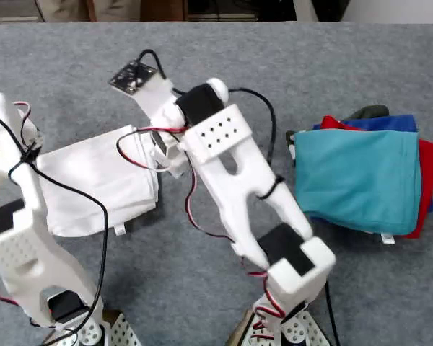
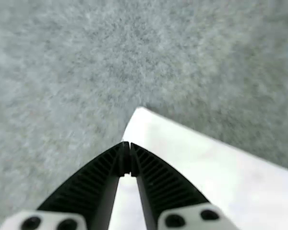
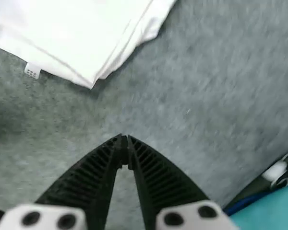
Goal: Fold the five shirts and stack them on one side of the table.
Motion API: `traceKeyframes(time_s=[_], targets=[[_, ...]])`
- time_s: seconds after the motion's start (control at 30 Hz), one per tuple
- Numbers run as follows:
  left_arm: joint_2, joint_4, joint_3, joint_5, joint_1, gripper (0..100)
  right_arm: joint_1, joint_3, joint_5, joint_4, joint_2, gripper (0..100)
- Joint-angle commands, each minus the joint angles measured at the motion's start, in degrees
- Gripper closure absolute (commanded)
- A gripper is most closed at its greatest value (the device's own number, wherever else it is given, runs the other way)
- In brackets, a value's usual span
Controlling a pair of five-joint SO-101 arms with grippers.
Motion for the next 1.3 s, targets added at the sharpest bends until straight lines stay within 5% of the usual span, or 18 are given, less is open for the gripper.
traceKeyframes(time_s=[0.0, 0.17, 0.43, 0.57, 0.77, 1.27], targets=[[-15.52, -0.88, 8.0, -2.02, -0.7, 98, 1.27, 3.21, -8.44, 0.62, -5.14, 99.0], [-36.97, -2.46, 25.41, -8.0, -5.1, 98, 0.04, 7.25, -16.44, 0.62, -5.14, 99.0], [-60.88, -18.99, 54.33, -17.32, -22.33, 98, -9.98, 14.55, -37.36, -9.93, -0.66, 98.2], [-66.07, -24.09, 64.88, -17.41, -26.81, 98, -11.65, 13.23, -46.24, -14.86, 4.79, 83.2], [-70.9, -23.82, 68.66, -17.49, -31.65, 98, -14.02, 5.23, -58.29, -15.74, 10.95, 60.6], [-82.68, -12.84, 68.66, -21.01, -32.35, 98, -14.11, -15.87, -72.97, -16.79, 33.19, 59.5]])
